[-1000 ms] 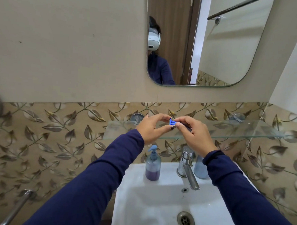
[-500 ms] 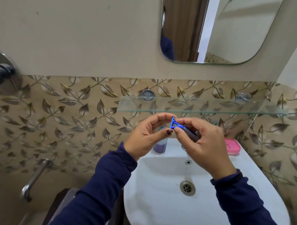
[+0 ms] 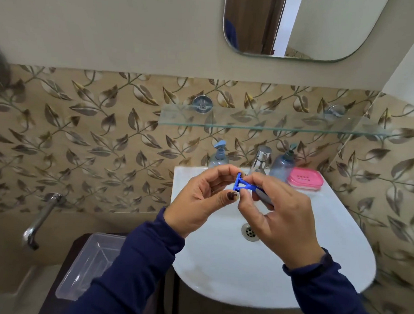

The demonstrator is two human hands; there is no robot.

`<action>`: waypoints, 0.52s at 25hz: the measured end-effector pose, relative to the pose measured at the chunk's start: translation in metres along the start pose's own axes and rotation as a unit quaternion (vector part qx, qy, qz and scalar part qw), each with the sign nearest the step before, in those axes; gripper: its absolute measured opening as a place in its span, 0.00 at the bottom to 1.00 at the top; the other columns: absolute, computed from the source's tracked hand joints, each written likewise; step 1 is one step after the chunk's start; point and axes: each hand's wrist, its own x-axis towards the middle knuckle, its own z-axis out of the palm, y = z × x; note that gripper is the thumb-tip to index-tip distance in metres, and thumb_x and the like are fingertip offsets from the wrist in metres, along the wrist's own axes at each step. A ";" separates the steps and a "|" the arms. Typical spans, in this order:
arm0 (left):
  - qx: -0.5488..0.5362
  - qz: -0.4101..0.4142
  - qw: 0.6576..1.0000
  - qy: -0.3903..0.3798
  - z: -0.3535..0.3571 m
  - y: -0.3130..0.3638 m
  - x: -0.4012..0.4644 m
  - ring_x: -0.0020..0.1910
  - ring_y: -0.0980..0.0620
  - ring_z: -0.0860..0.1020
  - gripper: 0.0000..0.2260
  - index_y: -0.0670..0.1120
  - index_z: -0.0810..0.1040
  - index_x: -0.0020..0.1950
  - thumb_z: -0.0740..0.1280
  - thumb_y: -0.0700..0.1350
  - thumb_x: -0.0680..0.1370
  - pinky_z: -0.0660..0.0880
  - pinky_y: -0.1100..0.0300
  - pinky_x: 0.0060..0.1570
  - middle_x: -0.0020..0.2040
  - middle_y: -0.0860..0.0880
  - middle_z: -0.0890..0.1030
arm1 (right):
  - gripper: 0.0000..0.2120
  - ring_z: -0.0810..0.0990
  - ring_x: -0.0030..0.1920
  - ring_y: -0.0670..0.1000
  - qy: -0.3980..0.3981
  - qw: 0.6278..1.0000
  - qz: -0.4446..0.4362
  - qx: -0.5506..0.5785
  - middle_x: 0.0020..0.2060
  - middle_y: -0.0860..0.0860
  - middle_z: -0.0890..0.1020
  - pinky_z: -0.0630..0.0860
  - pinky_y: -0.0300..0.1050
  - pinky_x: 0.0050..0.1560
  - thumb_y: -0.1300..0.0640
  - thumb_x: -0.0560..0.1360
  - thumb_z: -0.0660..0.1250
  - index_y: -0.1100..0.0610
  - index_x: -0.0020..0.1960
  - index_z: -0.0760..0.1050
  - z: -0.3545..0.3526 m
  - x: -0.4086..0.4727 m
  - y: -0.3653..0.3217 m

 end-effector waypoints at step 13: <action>-0.051 -0.044 0.998 -0.015 0.018 -0.007 -0.016 0.53 0.56 0.77 0.25 0.48 0.76 0.55 0.71 0.60 0.64 0.72 0.64 0.54 0.49 0.56 0.83 | 0.08 0.76 0.30 0.41 -0.057 0.981 0.099 0.156 0.30 0.43 0.79 0.70 0.28 0.32 0.55 0.70 0.64 0.56 0.44 0.80 -0.025 -0.011 -0.013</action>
